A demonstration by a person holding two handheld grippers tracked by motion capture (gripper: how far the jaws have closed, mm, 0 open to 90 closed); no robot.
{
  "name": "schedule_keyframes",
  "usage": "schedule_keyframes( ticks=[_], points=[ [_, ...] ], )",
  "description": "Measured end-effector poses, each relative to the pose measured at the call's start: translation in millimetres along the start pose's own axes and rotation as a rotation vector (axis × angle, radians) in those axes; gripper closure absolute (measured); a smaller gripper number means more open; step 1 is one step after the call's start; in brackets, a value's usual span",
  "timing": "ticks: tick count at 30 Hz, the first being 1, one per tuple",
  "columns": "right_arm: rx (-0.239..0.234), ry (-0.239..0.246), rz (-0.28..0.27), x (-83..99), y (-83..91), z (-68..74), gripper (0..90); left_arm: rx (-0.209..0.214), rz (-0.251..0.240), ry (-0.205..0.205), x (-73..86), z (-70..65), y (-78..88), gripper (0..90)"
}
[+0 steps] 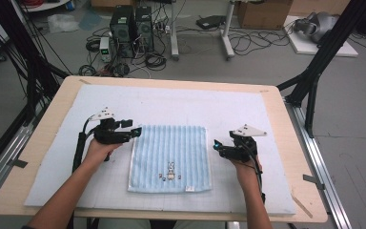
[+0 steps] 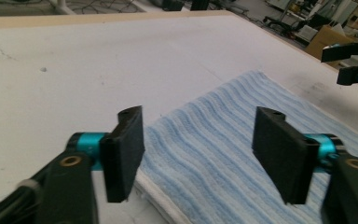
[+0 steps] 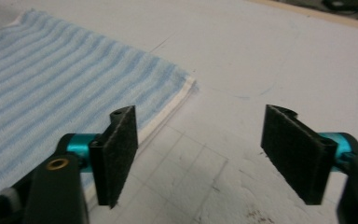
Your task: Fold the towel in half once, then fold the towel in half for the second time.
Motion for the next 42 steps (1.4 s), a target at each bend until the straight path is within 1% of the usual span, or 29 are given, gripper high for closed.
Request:
schedule_keyframes(
  ticks=[1,2,4,5,8,9,13,17,19,20,21,25,27,29,32,34,37,38,42],
  points=[
    [0.025,0.008,-0.005,1.6,2.6,0.8,17.4,-0.002,-0.013,-0.005,1.1,-0.9,2.5,28.1],
    [0.037,0.006,-0.01,3.0,5.1,1.5,14.8,0.0,-0.022,-0.005,1.9,-1.6,4.6,25.0],
    [0.035,0.003,-0.022,4.5,8.5,1.4,12.3,0.001,-0.038,-0.008,3.1,-2.2,9.0,20.3],
    [0.038,0.008,-0.029,5.1,10.9,1.5,12.3,0.004,-0.05,-0.008,4.0,-2.6,11.1,19.4],
    [0.044,0.037,-0.039,5.4,14.5,2.4,12.3,0.009,-0.069,-0.015,7.4,-3.6,16.7,19.4],
    [0.038,0.038,-0.044,5.3,15.3,2.7,12.3,0.011,-0.071,-0.019,8.2,-3.7,17.8,19.4],
    [0.033,0.039,-0.052,4.9,15.2,3.0,12.2,-0.002,-0.071,-0.025,9.3,-3.4,18.8,19.6],
    [0.014,0.025,-0.056,4.4,13.2,2.4,12.2,0.003,-0.065,-0.032,9.7,-2.8,18.9,20.6],
    [0.017,0.018,-0.051,3.8,12.2,1.5,12.2,0.003,-0.064,-0.027,9.9,-2.5,20.1,21.2],
    [0.014,0.009,-0.05,3.7,11.8,1.3,12.2,0.002,-0.071,-0.025,9.9,-2.4,20.6,21.2],
    [0.013,0.007,-0.051,3.8,11.5,1.0,12.2,0.0,-0.071,-0.028,9.6,-1.9,21.8,21.3],
    [0.012,0.0,-0.054,2.2,11.6,1.6,12.2,-0.005,-0.085,-0.019,8.7,-1.1,23.5,21.5],
    [0.015,0.006,-0.052,1.6,11.0,1.2,12.2,-0.006,-0.081,-0.019,8.6,-0.7,24.7,21.6],
    [0.014,-0.001,-0.054,1.0,10.6,1.4,12.2,-0.01,-0.082,-0.019,8.6,-0.4,25.4,21.7],
    [0.012,0.001,-0.044,1.4,9.8,1.8,12.2,-0.019,-0.075,-0.014,9.3,0.7,25.3,21.7],
    [0.01,0.001,-0.04,1.6,9.5,1.8,12.2,-0.023,-0.069,-0.018,9.4,0.3,25.0,21.9],
    [0.009,0.003,-0.044,1.3,10.1,2.1,12.2,-0.029,-0.072,-0.026,9.3,-0.8,24.1,22.0],
    [0.01,0.004,-0.049,1.1,10.2,1.8,12.2,-0.029,-0.075,-0.023,9.2,-0.8,23.8,22.1],
    [0.006,-0.008,-0.036,2.1,10.1,1.8,12.2,-0.029,-0.076,-0.017,9.6,0.2,22.8,22.3]
  ],
)
Point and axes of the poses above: each handheld gripper's, and its own axes: y roughly backward along the jaws, x roughly out of its underside, z roughly to its left, the point moved 1 cm from there along -y, roughly forward along the jaws, and after that the axes turned 7 degrees about y, right-handed, at the moved point
